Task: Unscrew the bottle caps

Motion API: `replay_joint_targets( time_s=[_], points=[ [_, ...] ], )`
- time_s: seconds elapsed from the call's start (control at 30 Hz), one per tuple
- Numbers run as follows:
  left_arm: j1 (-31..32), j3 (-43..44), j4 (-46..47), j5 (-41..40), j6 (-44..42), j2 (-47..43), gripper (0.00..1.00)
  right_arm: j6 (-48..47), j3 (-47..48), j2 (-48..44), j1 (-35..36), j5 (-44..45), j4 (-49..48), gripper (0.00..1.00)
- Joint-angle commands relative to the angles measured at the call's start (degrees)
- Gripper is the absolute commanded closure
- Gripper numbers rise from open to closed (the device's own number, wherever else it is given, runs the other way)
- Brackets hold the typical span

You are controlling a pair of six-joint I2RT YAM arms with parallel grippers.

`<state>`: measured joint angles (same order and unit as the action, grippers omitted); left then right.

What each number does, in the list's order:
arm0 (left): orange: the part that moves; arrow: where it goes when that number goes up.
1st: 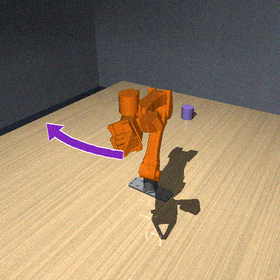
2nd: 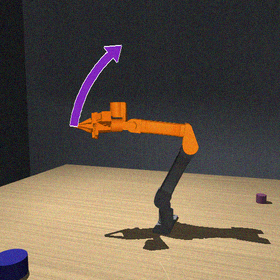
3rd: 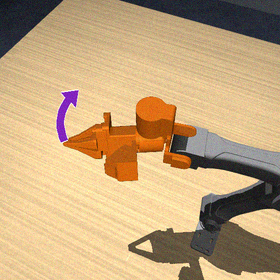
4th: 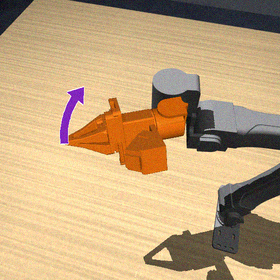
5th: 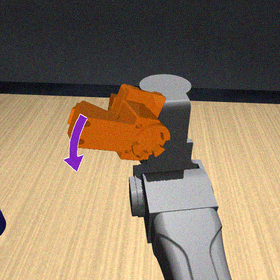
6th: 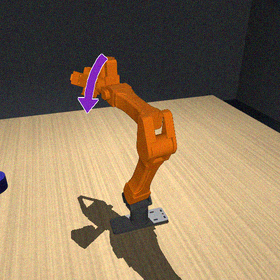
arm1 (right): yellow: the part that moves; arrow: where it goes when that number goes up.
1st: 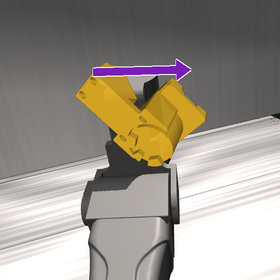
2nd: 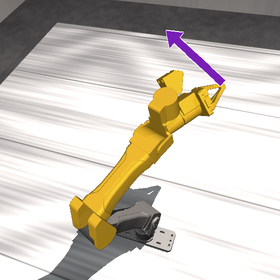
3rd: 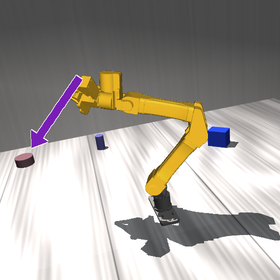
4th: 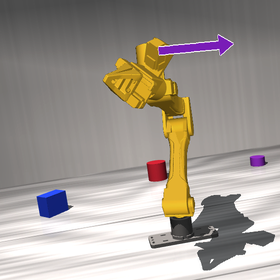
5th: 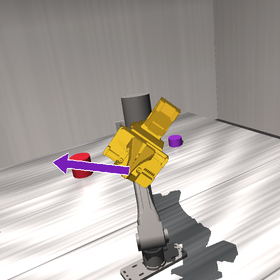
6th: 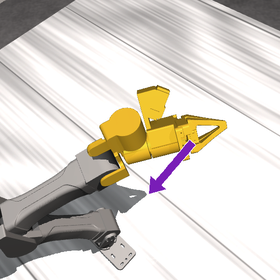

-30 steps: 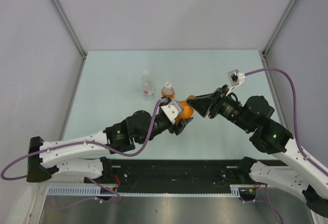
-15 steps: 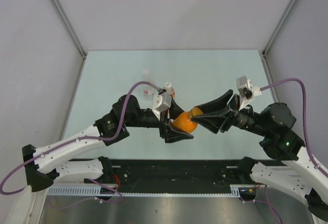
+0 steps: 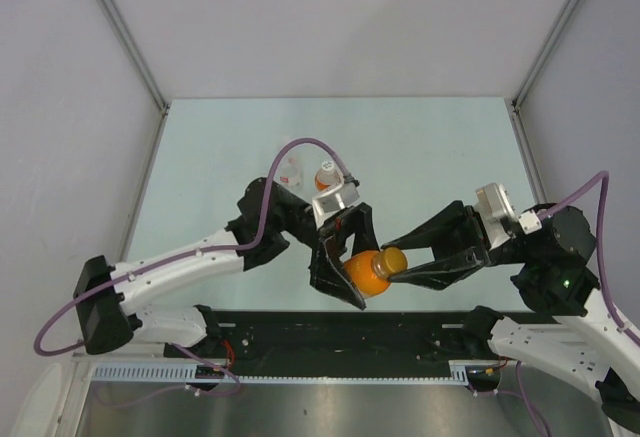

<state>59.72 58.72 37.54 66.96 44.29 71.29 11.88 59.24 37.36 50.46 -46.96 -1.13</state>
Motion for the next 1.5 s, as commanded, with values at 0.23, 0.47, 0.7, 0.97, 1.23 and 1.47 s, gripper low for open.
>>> replay_joint_targets(
  time_s=[0.23,0.47,0.7,0.97,1.23,1.47],
  points=[
    [-0.9,6.6,61.2,3.2,46.2,15.0,1.0,1.1,0.1,2.4,0.1,-19.3,0.1,1.0],
    [-1.5,7.2,61.2,3.7,45.7,15.5,1.0,-1.0,0.2,2.1,-0.1,-20.5,3.9,1.0],
    [-6.7,4.7,58.5,4.6,43.8,14.0,1.0,-1.0,2.5,-3.0,-5.8,-7.1,5.9,1.0],
    [-12.3,-2.5,40.7,4.2,28.4,7.6,1.0,-0.6,5.9,-5.9,-8.6,11.3,7.5,1.0],
    [-12.9,2.3,-25.3,-17.3,-22.1,-4.6,1.0,-0.1,8.0,-0.3,-8.7,55.3,17.9,1.0],
    [-12.1,2.4,-42.0,-44.1,-28.6,-13.6,1.0,6.3,1.1,10.1,-12.0,88.1,17.0,1.0]
  ],
)
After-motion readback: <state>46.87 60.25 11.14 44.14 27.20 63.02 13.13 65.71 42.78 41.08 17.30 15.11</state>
